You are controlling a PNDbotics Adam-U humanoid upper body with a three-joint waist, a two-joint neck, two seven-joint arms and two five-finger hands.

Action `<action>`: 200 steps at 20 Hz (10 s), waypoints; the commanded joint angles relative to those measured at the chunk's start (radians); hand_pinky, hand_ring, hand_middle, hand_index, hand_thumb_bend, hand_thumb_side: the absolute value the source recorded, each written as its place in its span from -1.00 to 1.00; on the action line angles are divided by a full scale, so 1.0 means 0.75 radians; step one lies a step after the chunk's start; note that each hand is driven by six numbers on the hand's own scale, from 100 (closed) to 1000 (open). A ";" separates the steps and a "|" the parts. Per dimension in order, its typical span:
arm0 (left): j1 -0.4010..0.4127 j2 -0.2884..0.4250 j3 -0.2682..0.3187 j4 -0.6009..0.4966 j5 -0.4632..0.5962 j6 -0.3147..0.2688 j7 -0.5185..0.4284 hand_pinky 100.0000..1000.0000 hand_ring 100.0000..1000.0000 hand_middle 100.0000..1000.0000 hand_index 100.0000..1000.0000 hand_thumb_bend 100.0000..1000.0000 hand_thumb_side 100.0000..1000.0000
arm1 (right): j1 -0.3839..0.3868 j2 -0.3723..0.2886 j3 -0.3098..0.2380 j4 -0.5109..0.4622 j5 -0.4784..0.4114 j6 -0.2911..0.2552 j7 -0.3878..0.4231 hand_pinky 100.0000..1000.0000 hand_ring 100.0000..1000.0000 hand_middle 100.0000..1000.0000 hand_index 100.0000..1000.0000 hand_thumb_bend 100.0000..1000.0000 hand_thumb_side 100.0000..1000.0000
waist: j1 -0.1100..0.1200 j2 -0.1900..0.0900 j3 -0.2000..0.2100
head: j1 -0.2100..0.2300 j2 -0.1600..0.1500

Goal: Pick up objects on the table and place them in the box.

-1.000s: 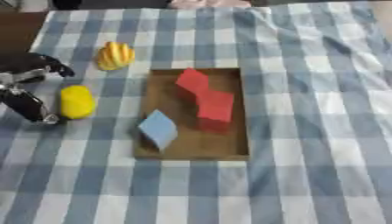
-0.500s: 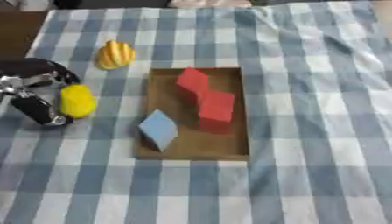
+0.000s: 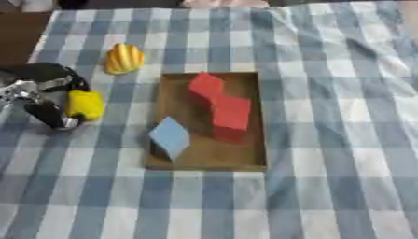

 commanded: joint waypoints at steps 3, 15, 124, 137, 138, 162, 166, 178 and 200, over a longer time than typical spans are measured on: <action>-0.049 0.019 0.067 -0.157 0.017 0.008 0.087 0.38 0.15 -0.05 0.26 -1.00 -0.79 | -0.007 -0.027 -0.024 -0.019 -0.012 -0.004 0.003 0.79 1.00 0.30 0.47 -1.00 -0.07 | -0.006 -0.025 0.003 | -0.010 0.000; -0.298 -0.121 0.045 -0.531 0.148 0.007 0.032 0.40 0.13 -0.06 0.25 -1.00 -0.68 | -0.012 -0.030 -0.031 -0.019 -0.035 -0.017 -0.007 0.79 1.00 0.30 0.47 -1.00 -0.06 | -0.006 -0.040 0.004 | -0.063 -0.016; -0.581 -0.237 0.334 0.628 -0.222 -0.137 -0.086 0.85 0.81 0.62 0.90 -0.44 -0.54 | 0.036 -0.009 -0.053 -0.019 0.004 -0.010 0.000 0.81 1.00 0.29 0.46 -1.00 -0.07 | 0.034 0.025 -0.097 | -0.038 -0.050; -0.554 -0.210 0.320 0.619 -0.286 -0.123 -0.209 0.85 0.80 0.61 0.84 -0.19 -0.45 | 0.046 -0.003 -0.052 -0.019 0.006 -0.007 0.005 0.81 1.00 0.28 0.46 -1.00 -0.07 | 0.032 0.028 -0.091 | -0.041 -0.050; -0.553 -0.213 0.322 0.624 -0.304 -0.122 -0.207 0.84 0.79 0.60 0.83 -0.19 -0.46 | 0.046 -0.002 -0.052 -0.019 0.006 -0.007 0.005 0.81 1.00 0.28 0.46 -1.00 -0.08 | 0.032 0.028 -0.092 | -0.039 -0.052; -0.547 -0.255 0.300 0.529 -0.274 -0.189 0.048 0.51 0.30 0.03 0.08 -1.00 -0.88 | 0.052 0.006 -0.065 -0.019 -0.006 -0.012 0.002 0.82 1.00 0.29 0.46 -1.00 -0.07 | 0.029 0.028 -0.096 | -0.027 -0.052; -0.532 -0.242 0.222 0.182 -0.142 -0.244 0.054 0.50 0.29 0.03 0.08 -1.00 -0.87 | 0.051 0.008 -0.065 -0.019 -0.010 -0.012 0.003 0.82 1.00 0.29 0.46 -1.00 -0.06 | 0.032 0.026 -0.091 | -0.030 -0.047; -0.373 -0.115 -0.037 -0.485 0.105 -0.231 -0.097 0.49 0.29 0.06 0.12 -1.00 -0.91 | 0.038 0.010 -0.061 -0.019 -0.021 -0.014 0.015 0.82 1.00 0.29 0.46 -1.00 -0.06 | 0.040 0.027 -0.094 | -0.036 -0.062; -0.306 -0.125 -0.058 -0.501 -0.003 -0.242 -0.110 0.92 0.89 0.79 0.99 0.18 0.43 | 0.038 0.015 -0.063 -0.019 -0.032 -0.020 0.020 0.82 1.00 0.29 0.47 -1.00 -0.06 | 0.025 0.020 -0.082 | -0.078 -0.078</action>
